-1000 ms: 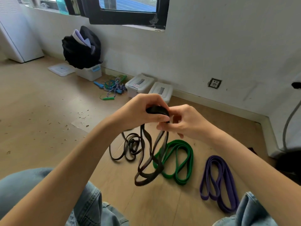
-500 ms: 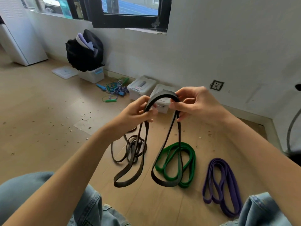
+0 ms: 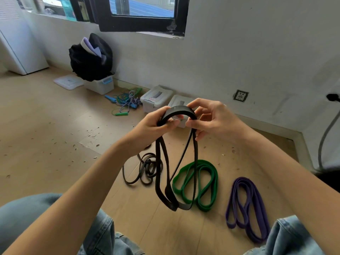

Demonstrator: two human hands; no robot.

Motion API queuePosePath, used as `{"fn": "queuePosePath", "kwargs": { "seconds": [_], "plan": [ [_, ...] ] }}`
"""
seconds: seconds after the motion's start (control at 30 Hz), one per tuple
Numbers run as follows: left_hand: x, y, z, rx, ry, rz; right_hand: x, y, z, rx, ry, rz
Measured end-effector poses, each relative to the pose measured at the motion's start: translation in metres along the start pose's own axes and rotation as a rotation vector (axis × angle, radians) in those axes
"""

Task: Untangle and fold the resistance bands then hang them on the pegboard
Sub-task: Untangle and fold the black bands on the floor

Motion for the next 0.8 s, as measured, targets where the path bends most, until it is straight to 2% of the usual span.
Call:
{"fn": "queuePosePath", "kwargs": {
  "seconds": [0.5,0.8],
  "plan": [
    [-0.007,-0.003,0.001,0.003,-0.038,-0.058,0.006,0.004,0.004,0.003,-0.004,0.007],
    [-0.018,0.005,0.002,-0.002,-0.146,-0.07,0.007,0.01,0.005,-0.01,-0.004,-0.004]
  ]
}}
Point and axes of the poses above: each hand's wrist, its own z-axis towards the middle knuckle, its own y-axis out of the palm, x = y × z, the point moved 3 cm from there along z, towards the middle knuckle, and after that the axes turned 2 degrees about -y, right-handed, at the moved point
